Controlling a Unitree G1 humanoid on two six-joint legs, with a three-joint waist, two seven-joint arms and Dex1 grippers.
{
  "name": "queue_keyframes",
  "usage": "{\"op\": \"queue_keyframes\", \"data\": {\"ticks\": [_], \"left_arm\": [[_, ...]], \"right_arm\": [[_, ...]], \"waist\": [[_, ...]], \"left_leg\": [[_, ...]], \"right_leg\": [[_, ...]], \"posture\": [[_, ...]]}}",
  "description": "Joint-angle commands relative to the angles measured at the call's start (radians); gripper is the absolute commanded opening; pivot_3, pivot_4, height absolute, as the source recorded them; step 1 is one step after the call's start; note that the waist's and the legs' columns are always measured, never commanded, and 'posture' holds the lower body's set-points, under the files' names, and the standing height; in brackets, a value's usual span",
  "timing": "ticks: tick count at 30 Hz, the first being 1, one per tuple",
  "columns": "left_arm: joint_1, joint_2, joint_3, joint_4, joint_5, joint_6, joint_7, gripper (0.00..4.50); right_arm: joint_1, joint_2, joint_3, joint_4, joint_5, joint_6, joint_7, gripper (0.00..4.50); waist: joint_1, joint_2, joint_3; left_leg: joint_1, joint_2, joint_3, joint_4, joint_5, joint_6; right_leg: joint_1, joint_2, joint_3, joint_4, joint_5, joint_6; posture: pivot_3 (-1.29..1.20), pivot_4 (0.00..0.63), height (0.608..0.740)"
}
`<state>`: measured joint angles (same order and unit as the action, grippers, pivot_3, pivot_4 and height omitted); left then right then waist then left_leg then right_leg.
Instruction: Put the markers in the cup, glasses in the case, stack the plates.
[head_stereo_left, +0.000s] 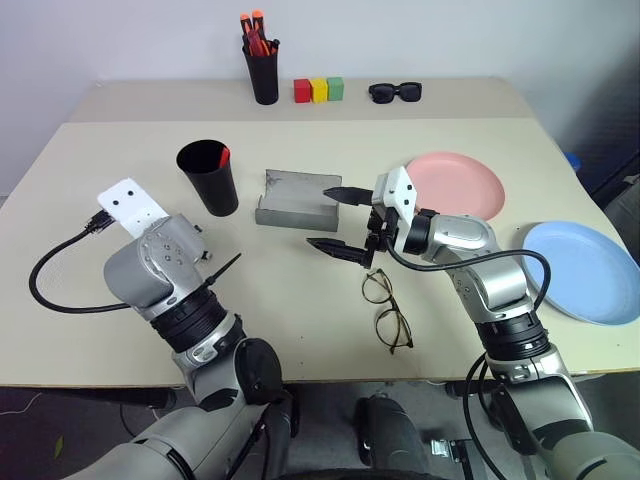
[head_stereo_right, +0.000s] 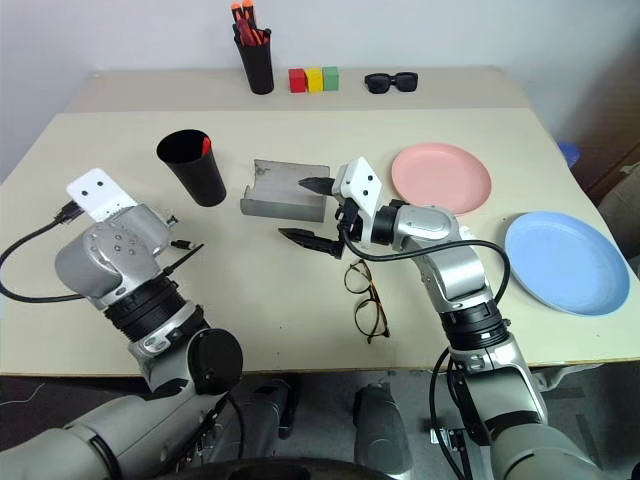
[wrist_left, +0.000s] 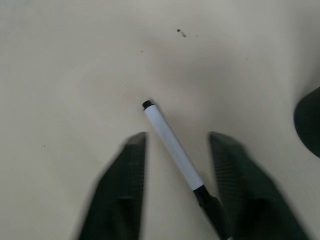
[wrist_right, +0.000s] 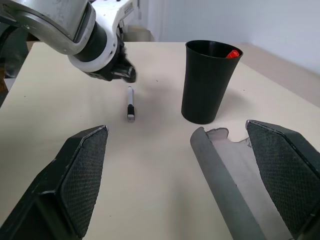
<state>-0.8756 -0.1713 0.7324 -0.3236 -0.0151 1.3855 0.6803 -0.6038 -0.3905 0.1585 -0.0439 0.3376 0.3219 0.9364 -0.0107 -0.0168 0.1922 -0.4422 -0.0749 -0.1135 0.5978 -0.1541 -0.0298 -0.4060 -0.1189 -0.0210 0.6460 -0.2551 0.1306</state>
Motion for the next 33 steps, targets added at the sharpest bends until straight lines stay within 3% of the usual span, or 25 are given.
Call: {"op": "queue_keyframes", "data": {"ticks": [1,17,20,23,24,27,31,33], "left_arm": [[-0.037,-0.117,0.040,0.013,-0.018,-0.028,0.017,2.21],[-0.062,-0.077,0.171,0.148,-0.073,-0.068,0.064,2.21],[-0.064,-0.069,0.188,0.161,-0.075,-0.073,0.079,1.41],[-0.058,-0.059,0.190,0.167,-0.072,-0.081,0.088,0.04],[-0.055,-0.054,0.186,0.168,-0.071,-0.085,0.088,0.04],[-0.003,0.013,0.070,0.161,-0.037,-0.163,0.047,0.04],[0.054,0.120,-0.066,0.120,-0.005,-0.407,-0.035,0.04],[0.078,0.227,-0.202,0.109,0.042,-0.580,-0.137,0.04]], "right_arm": [[-0.013,0.008,-0.007,-0.025,0.003,-0.015,-0.004,4.50],[-0.008,0.018,-0.004,-0.029,-0.004,-0.010,-0.016,4.50],[-0.006,0.019,-0.005,-0.032,-0.005,-0.010,-0.018,4.50],[-0.004,0.019,-0.004,-0.034,-0.004,-0.010,-0.021,4.50],[-0.003,0.020,-0.004,-0.035,-0.004,-0.010,-0.022,4.50],[-0.003,0.021,-0.003,-0.035,-0.004,-0.011,-0.025,4.50],[-0.003,0.021,-0.001,-0.034,-0.004,-0.011,-0.026,4.50],[-0.012,0.032,-0.010,-0.022,-0.008,-0.021,-0.046,4.50]], "waist": [[0.000,0.000,0.000],[0.000,0.000,0.000],[0.000,0.000,0.000],[0.001,0.000,0.000],[0.001,0.000,0.000],[0.000,0.000,0.000],[-0.003,0.000,0.000],[-0.004,0.000,0.000]], "left_leg": [[0.000,0.000,0.000,0.000,0.000,0.000],[0.000,0.000,0.000,0.000,0.000,0.000],[0.000,0.000,0.000,0.000,0.000,0.000],[0.000,0.000,0.000,0.000,0.000,0.000],[0.001,0.000,0.000,0.000,0.000,0.000],[0.001,0.000,0.000,0.000,0.000,0.000],[0.000,0.000,0.001,0.000,0.000,-0.001],[0.000,0.000,0.001,-0.001,0.001,-0.002]], "right_leg": [[0.000,0.000,0.000,0.000,0.000,0.000],[0.000,0.000,0.000,0.000,0.000,0.000],[0.000,0.000,0.000,0.000,0.000,0.000],[0.000,0.000,0.000,0.000,0.000,0.000],[0.001,0.000,0.000,0.000,0.000,0.000],[0.001,0.000,0.000,0.000,0.000,0.000],[-0.001,0.000,0.001,0.001,0.000,0.000],[-0.002,0.000,0.002,0.001,0.001,-0.001]], "posture": [[0.00,0.150,0.740],[0.00,0.150,0.740],[0.00,0.150,0.740],[0.00,0.150,0.740],[0.00,0.150,0.740],[0.00,0.150,0.740],[0.00,0.150,0.740],[0.00,0.150,0.740]]}}
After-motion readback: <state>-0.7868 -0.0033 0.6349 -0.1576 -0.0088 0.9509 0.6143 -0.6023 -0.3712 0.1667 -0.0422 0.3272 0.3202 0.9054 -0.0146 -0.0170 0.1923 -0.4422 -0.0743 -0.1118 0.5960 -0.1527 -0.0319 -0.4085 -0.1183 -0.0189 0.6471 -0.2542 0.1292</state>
